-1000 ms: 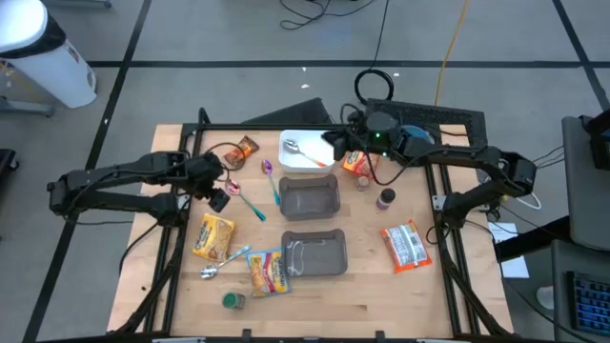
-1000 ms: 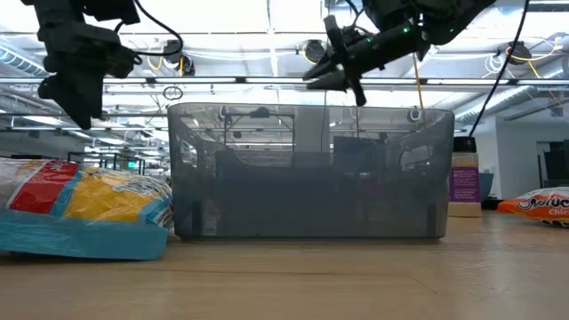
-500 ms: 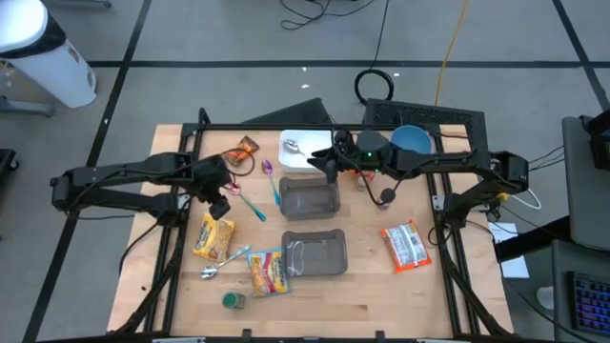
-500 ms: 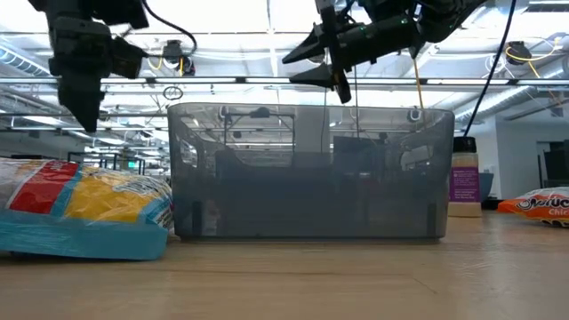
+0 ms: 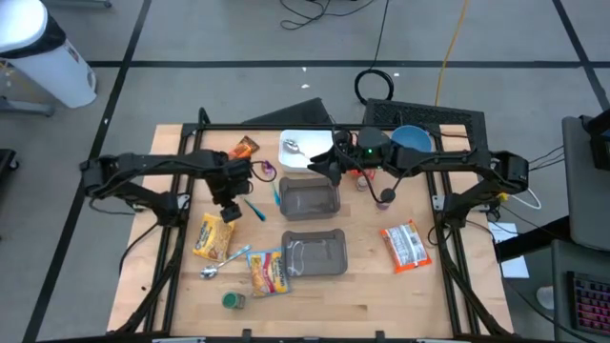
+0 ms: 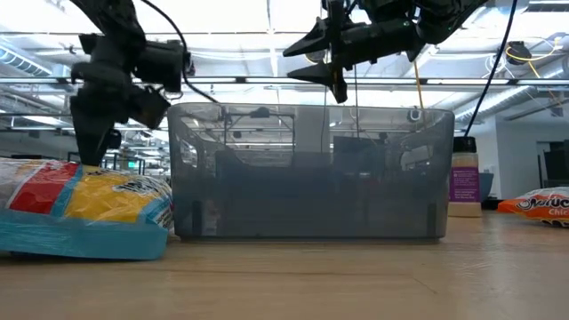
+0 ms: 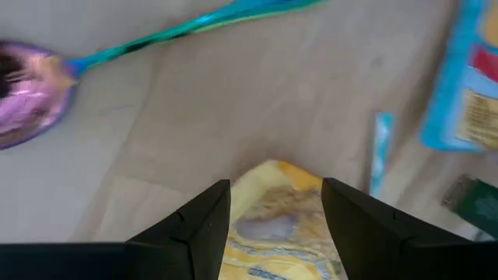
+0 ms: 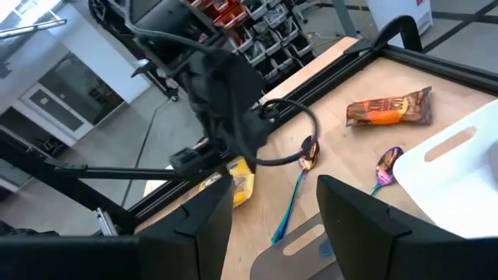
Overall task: Pick & Place Food Item
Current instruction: Put the yellow noodle pack into the top black bin
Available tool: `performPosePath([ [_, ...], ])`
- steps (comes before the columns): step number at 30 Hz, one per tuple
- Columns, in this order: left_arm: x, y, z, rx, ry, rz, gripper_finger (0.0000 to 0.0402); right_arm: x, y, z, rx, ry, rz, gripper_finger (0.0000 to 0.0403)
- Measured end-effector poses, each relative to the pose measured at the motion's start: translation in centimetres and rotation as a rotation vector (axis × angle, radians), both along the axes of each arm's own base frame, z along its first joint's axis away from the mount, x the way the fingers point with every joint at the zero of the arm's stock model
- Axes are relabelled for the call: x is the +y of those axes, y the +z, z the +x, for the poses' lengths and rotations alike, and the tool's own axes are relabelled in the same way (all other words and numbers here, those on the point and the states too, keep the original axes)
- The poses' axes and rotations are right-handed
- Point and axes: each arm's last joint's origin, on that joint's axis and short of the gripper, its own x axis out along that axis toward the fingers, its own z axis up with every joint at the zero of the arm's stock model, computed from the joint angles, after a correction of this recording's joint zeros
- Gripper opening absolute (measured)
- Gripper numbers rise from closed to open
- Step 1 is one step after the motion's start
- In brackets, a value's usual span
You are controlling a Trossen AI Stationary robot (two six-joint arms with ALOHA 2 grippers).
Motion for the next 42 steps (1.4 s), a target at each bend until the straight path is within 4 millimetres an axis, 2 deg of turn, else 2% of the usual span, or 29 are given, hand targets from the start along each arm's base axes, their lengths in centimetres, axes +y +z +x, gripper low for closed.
performPosePath([
  [4,0.3,-0.6,0.2,0.068,0.098,-0.020,0.0209,0.1,-0.2,0.0,0.015,0.001,0.005,0.0180],
  [9,-0.2,-0.8,0.4,0.104,0.142,-0.029,0.0209,0.1,-0.4,-0.1,0.040,0.002,0.007,0.0177],
  [18,-2.1,-0.8,0.9,0.121,0.079,0.007,0.0209,0.0,-0.4,-0.1,0.040,-0.001,-0.006,0.0177],
  [24,-2.4,-0.9,1.1,0.132,0.087,0.046,0.0209,0.0,-0.4,-0.1,0.038,-0.001,-0.017,0.0172],
  [42,-2.8,-3.8,2.6,0.221,0.033,-0.021,0.0209,0.0,-0.3,-0.1,0.035,-0.003,-0.014,0.0171],
])
